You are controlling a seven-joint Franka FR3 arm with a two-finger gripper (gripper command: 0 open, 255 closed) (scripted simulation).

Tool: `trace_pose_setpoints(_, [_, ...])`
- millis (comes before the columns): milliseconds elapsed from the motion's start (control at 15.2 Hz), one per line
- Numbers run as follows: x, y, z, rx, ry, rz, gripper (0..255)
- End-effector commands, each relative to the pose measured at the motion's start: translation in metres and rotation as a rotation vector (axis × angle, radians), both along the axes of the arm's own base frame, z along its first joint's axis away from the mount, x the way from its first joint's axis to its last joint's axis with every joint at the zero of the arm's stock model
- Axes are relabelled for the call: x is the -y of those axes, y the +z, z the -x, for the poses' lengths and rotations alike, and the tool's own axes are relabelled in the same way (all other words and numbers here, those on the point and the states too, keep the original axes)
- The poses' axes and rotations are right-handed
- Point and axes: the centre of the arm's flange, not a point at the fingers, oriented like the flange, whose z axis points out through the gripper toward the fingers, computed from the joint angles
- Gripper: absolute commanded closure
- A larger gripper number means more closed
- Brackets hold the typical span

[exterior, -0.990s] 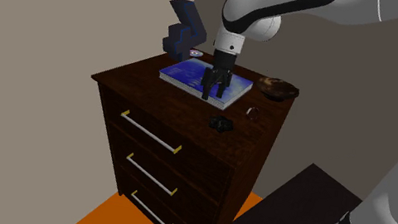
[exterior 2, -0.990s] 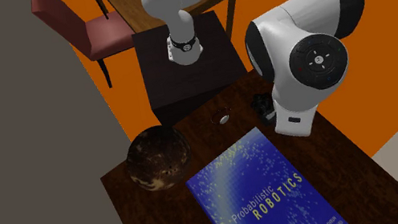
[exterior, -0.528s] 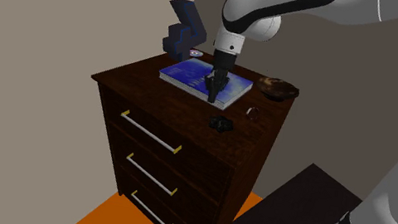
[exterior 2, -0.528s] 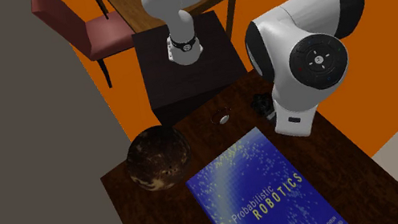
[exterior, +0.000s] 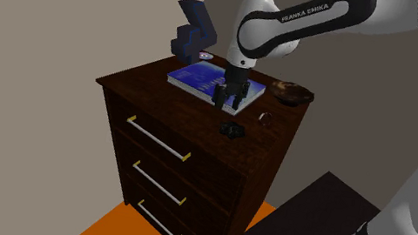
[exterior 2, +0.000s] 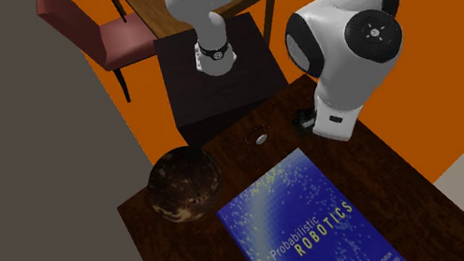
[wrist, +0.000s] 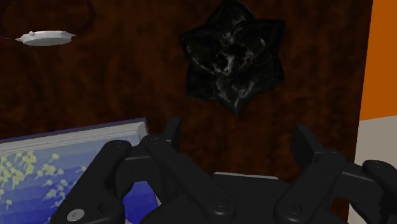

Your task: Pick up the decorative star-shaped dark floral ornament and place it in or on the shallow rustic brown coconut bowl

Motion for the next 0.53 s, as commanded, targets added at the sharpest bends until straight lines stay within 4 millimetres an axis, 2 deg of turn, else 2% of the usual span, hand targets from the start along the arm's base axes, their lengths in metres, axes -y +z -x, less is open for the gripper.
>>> trace_pose_setpoints(0, [-0.011,-0.013,0.017,0.073,-0.127,0.116,0])
trace_pose_setpoints(462, [-0.012,-0.053,0.015,0.073,-0.127,0.116,0])
